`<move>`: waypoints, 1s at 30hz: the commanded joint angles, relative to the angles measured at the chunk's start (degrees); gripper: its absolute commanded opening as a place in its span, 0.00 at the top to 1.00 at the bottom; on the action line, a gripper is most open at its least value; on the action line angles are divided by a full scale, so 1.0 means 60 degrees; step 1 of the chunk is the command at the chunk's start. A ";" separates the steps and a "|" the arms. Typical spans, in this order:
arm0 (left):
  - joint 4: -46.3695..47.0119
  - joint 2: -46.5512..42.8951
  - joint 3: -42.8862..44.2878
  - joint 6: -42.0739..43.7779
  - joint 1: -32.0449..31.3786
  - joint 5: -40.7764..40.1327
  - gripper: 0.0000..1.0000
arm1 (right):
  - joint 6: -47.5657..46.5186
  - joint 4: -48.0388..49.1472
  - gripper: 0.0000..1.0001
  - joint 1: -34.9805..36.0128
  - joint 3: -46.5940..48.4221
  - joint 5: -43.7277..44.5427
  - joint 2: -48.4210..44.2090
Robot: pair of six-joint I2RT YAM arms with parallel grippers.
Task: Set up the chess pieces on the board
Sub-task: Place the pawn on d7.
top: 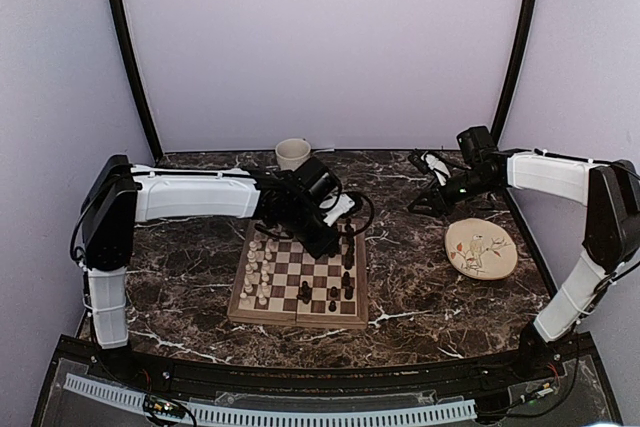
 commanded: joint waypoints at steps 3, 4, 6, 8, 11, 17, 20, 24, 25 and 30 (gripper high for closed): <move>0.0270 0.0476 0.0493 0.0117 -0.0053 -0.0154 0.93 | -0.0132 0.0052 0.63 -0.0027 0.0123 0.0006 -0.0142; 0.0270 0.0534 0.0524 0.0113 -0.0053 -0.0131 0.93 | -0.0139 0.0060 0.63 -0.0028 0.0121 0.0004 -0.0150; 0.0283 0.0617 0.0558 0.0116 -0.0053 -0.0133 0.93 | -0.0142 0.0055 0.63 -0.0029 0.0134 -0.0007 -0.0150; 0.0336 0.0670 0.0557 0.0117 -0.0053 -0.0105 0.93 | -0.0154 0.0061 0.62 -0.0035 0.0135 -0.0011 -0.0149; 0.0407 0.0778 0.0584 0.0108 -0.0053 -0.0053 0.93 | -0.0167 0.0056 0.63 -0.0030 0.0121 -0.0003 -0.0143; 0.0332 0.0969 0.0702 0.0138 -0.0053 0.0007 0.92 | -0.0182 0.0038 0.63 -0.0028 0.0136 0.0021 -0.0129; 0.0268 0.0995 0.0725 0.0157 -0.0053 0.0001 0.92 | -0.0191 0.0042 0.62 -0.0035 0.0136 0.0012 -0.0125; 0.0177 0.1010 0.0725 0.0175 -0.0053 0.0026 0.91 | -0.0198 0.0016 0.63 -0.0028 0.0150 0.0020 -0.0089; 0.0161 0.1014 0.0725 0.0175 -0.0053 0.0042 0.90 | -0.0211 0.0010 0.63 -0.0032 0.0150 0.0007 -0.0068; 0.0057 0.1019 0.0788 0.0112 -0.0053 0.0143 0.84 | -0.0218 0.0002 0.63 -0.0026 0.0150 -0.0005 -0.0063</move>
